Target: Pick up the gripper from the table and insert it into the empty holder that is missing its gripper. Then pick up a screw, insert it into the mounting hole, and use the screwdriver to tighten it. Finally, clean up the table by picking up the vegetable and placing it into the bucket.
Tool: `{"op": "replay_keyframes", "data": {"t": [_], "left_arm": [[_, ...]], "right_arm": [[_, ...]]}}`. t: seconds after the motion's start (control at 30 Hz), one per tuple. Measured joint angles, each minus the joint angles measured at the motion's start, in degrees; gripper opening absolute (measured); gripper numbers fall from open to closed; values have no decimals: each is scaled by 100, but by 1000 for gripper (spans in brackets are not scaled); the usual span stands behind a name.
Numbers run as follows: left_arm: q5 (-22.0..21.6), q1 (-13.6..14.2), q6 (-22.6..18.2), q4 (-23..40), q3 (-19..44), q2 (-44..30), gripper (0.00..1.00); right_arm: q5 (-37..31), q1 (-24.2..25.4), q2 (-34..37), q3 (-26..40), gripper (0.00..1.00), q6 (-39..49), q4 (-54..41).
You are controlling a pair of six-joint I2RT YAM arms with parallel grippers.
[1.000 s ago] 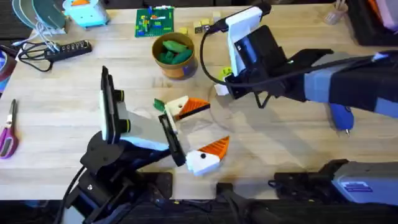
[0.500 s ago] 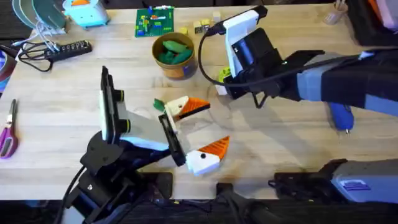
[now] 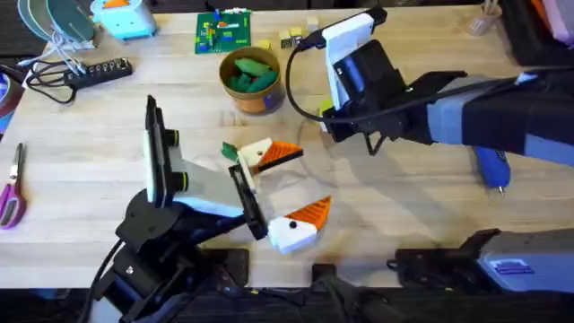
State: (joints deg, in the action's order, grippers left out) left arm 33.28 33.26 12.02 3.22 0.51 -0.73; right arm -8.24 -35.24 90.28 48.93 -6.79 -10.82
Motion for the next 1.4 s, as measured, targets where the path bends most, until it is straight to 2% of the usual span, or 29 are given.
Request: {"op": "replay_keyframes", "data": {"t": [0.37,0.67,0.9,0.93,1.07,1.17,1.23,1.4], "left_arm": [[0,0,1,-2,0,0,992],[0,0,0,-1,0,0,992],[2,0,1,0,0,0,992],[0,0,1,0,0,0,992],[0,0,1,-1,0,0,992],[0,0,1,0,0,0,992],[0,0,1,0,0,0,992],[0,0,1,0,0,0,992]], "right_arm": [[-149,0,-35,28,6,0,-148],[-163,0,-584,106,6,0,-216],[-163,0,-643,118,7,0,-362],[-161,0,-643,118,70,-29,-364],[-166,0,-640,118,644,188,-355],[-167,0,-608,250,928,411,-711],[-163,2,-496,573,968,520,-1347],[-151,46,-5,1710,974,682,-2452]]}}
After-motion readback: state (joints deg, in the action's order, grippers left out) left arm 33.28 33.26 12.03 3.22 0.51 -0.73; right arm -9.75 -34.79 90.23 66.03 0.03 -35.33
